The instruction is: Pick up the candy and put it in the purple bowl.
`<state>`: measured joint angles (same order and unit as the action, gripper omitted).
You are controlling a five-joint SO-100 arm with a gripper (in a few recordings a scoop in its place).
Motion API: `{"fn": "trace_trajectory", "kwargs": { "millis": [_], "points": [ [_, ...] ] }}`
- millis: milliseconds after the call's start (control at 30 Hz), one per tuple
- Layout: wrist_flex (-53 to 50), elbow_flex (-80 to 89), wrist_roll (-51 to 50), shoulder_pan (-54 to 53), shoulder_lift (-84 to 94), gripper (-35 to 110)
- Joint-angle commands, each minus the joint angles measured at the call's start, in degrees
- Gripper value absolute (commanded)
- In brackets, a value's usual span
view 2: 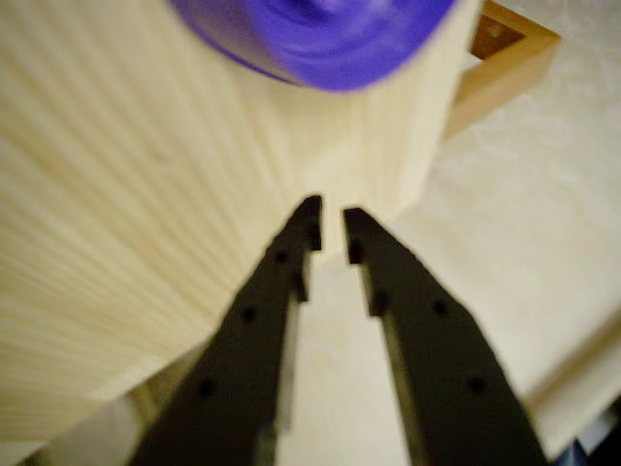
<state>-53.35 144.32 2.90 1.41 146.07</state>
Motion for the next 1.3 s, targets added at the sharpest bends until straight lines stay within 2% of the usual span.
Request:
{"fn": "trace_trajectory", "kwargs": {
  "millis": [0, 167, 267, 400, 867, 1267],
  "points": [
    [1.05, 6.42, -2.46, 2.64, 10.28, 0],
    [-0.35, 19.95, -2.72, 2.99, 29.79, 0],
    [-5.80, 28.39, 0.35, 4.04, 46.49, 0],
    [-8.26, 29.18, -1.05, 2.37, 46.58, 0],
    [-6.68, 34.37, -3.78, -2.81, 46.58, 0],
    [-6.68, 34.37, -3.78, -2.81, 46.58, 0]
  ]
}}
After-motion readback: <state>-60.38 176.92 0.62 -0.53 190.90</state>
